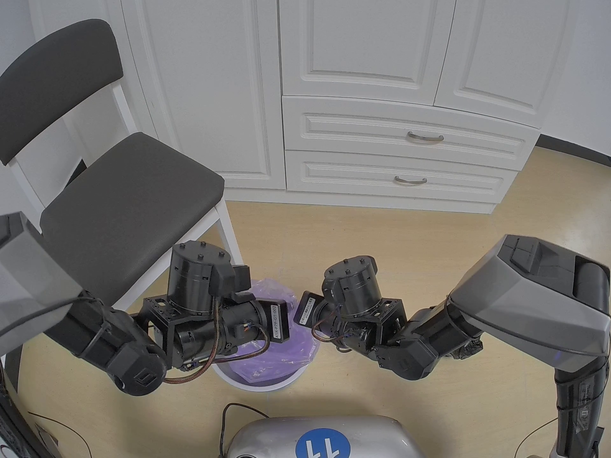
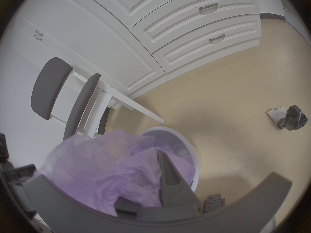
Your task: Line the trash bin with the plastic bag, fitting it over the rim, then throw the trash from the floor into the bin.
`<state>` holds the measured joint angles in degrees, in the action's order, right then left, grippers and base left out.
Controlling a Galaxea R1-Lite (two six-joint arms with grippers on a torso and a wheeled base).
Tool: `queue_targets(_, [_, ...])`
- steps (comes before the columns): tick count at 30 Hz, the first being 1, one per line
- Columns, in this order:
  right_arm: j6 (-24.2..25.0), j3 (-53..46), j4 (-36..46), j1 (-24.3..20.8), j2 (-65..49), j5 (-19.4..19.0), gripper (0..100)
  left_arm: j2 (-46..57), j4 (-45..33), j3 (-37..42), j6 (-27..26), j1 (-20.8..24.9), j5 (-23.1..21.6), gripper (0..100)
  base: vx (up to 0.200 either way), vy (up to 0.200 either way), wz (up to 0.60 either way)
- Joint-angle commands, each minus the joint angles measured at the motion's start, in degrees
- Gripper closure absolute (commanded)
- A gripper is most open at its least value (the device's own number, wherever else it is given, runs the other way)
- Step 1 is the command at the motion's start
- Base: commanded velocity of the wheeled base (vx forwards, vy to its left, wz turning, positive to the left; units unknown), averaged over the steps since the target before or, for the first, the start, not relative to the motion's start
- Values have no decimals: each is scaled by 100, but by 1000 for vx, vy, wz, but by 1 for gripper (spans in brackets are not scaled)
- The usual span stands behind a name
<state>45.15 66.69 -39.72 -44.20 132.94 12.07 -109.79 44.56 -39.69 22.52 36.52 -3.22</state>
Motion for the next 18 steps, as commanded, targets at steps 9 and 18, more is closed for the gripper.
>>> queue_targets(9, [37, 239, -1, 87, 382, -12, 100, -640, 36, 137, 60, -137, 23, 100, 0, 0, 0])
queue_targets(18, [81, 379, -45, 114, 654, -20, 100, -1220, 123, -30, 684, -620, -39, 100, 0, 0, 0])
